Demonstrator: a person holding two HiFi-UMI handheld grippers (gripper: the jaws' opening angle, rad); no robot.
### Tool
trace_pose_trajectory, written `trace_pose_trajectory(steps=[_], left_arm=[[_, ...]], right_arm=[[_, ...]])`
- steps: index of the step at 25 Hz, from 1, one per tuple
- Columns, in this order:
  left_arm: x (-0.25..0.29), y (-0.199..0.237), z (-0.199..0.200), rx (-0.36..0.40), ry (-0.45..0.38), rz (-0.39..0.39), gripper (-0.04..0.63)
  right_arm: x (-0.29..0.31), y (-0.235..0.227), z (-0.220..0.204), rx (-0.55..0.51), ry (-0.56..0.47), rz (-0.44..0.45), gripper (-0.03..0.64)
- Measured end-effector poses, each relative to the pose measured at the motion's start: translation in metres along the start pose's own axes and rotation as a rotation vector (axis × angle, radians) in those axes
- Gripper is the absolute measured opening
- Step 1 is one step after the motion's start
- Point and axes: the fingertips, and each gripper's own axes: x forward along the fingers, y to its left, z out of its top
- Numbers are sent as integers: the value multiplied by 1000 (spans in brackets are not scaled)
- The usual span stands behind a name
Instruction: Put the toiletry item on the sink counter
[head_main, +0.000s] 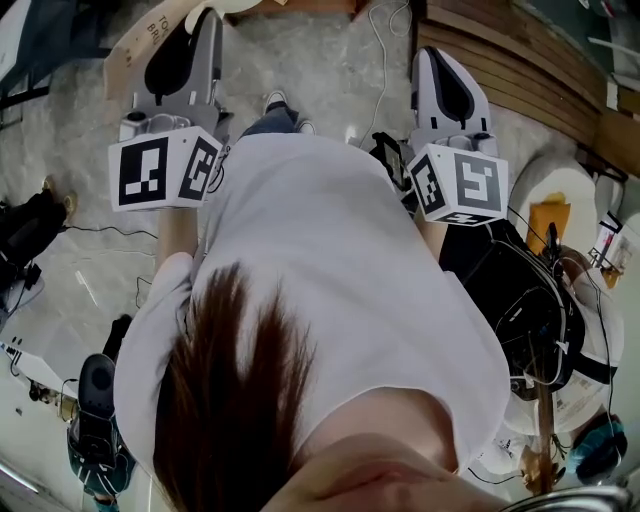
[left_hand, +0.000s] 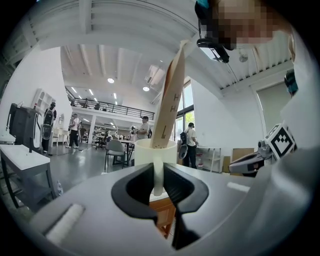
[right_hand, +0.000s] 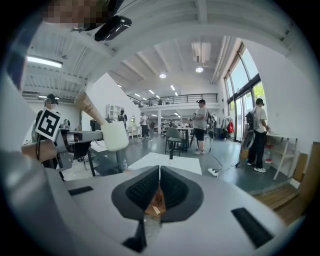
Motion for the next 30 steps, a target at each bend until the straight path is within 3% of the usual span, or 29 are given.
trace_pose_trajectory(steps=[8, 16, 23, 30], left_arm=[[21, 41, 23, 20, -10, -12, 49], [21, 74, 18, 18, -14, -26, 49], [16, 110, 29, 8, -27, 31, 49], [14, 113, 21, -6, -24, 54, 49]], right_arm=[[35, 11, 31, 6, -25, -26, 11], [62, 34, 32, 8, -19, -31, 11], [74, 44, 47, 10, -25, -34, 11], [84, 41, 44, -8, 0, -24, 11]])
